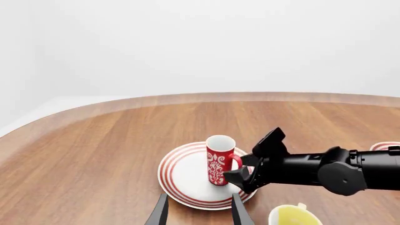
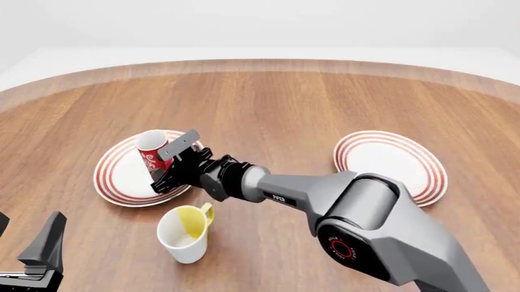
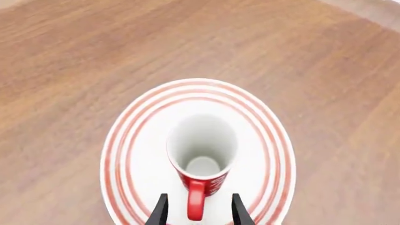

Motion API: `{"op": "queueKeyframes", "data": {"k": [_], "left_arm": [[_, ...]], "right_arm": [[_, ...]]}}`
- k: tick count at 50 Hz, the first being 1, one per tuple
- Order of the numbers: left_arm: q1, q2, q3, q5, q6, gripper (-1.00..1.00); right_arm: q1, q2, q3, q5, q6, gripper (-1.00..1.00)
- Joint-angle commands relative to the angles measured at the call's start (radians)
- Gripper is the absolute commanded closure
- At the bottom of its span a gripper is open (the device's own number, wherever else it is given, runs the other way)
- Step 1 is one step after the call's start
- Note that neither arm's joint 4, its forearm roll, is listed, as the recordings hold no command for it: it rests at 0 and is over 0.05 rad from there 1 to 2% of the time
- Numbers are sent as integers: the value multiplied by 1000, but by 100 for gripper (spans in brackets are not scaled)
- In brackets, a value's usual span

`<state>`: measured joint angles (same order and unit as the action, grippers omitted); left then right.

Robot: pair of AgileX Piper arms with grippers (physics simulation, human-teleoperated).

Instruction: Put the red mug on the left plate.

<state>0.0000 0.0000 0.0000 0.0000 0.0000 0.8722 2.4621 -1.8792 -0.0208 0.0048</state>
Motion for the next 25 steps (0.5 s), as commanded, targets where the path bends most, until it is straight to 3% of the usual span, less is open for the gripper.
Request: {"op": "queueKeyframes", "data": {"k": [1, 25], "left_arm": [[0, 0, 0, 0, 0, -100], [0, 0, 0, 0, 0, -100]], "right_arm": [[-5, 11, -19, 16, 7, -100], [-13, -61, 80, -37, 6, -100]]}}
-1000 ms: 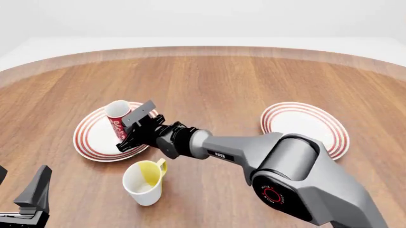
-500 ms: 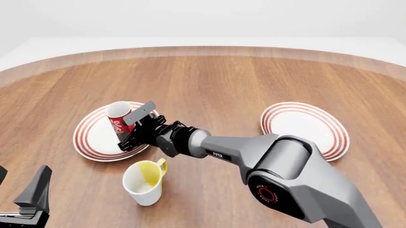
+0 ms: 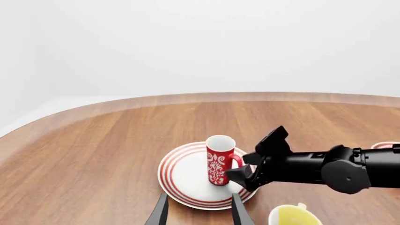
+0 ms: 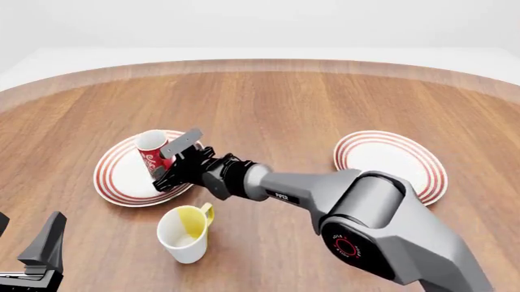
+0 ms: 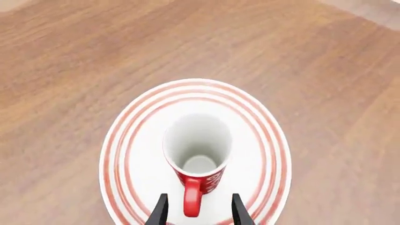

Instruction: Put the red mug on the left plate.

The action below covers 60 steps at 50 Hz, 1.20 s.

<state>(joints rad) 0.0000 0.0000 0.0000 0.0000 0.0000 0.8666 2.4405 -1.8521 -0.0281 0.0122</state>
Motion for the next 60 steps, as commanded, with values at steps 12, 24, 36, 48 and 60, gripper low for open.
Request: {"op": "queueKeyframes", "data": {"k": [12, 24, 36, 48, 60], "left_arm": [[0, 0, 0, 0, 0, -100], [0, 0, 0, 0, 0, -100], [0, 0, 0, 0, 0, -100], [0, 0, 0, 0, 0, -100], [0, 0, 0, 0, 0, -100]], "right_arm": [[-12, -80, 118, -72, 1, -100], [-16, -119, 177, -106, 1, -100], [-14, -193, 263, -148, -17, -100], [-14, -263, 342, -187, -34, -100], [-13, -326, 419, -228, -43, -100]]}}
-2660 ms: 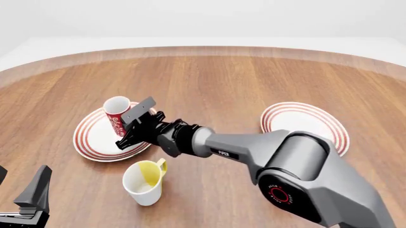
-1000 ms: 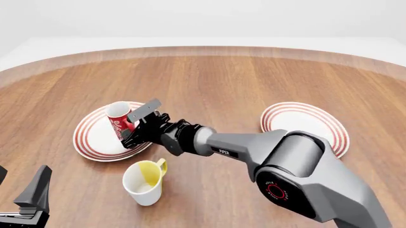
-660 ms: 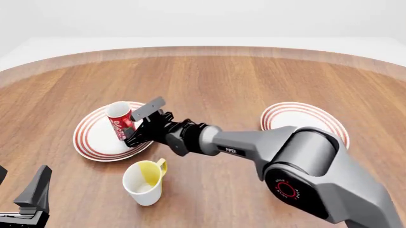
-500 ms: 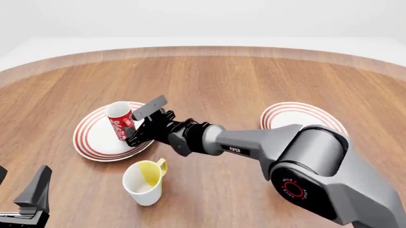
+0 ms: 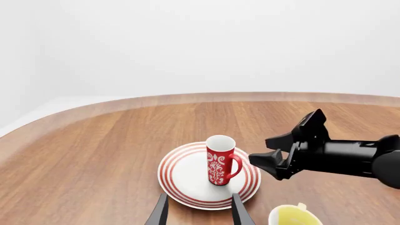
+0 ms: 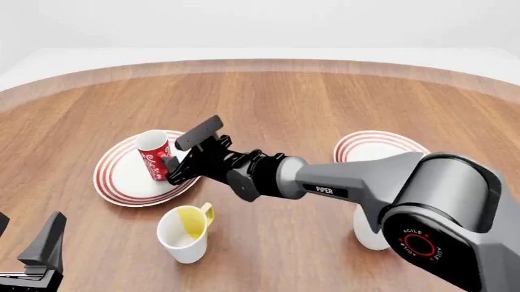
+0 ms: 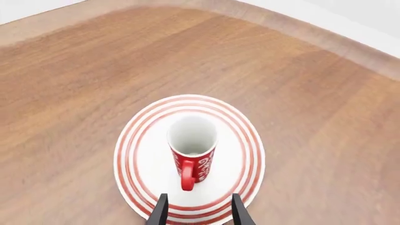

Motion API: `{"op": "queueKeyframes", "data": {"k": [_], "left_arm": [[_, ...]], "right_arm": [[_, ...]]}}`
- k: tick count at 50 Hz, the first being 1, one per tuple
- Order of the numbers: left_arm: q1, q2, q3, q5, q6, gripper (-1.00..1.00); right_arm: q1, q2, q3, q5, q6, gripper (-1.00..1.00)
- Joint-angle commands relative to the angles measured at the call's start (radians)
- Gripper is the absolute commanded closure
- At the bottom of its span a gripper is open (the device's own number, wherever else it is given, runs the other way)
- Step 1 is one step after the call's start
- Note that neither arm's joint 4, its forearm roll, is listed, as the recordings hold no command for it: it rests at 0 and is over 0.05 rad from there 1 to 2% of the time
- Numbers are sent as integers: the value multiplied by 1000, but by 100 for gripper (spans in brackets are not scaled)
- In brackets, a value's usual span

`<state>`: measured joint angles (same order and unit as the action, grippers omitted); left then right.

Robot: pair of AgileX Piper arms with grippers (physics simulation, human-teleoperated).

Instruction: Put the red mug on the left plate.

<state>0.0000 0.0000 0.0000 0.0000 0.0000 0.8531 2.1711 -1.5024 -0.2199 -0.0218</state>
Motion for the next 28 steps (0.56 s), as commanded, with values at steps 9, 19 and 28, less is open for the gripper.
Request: {"op": "queueKeyframes", "data": {"k": [9, 19, 28], "left_arm": [[0, 0, 0, 0, 0, -100], [0, 0, 0, 0, 0, -100], [0, 0, 0, 0, 0, -100]], "right_arm": [[0, -89, 109, -58, -16, -100], [2, -150, 174, -86, -28, -100], [1, -202, 226, -121, -28, -100]]}}
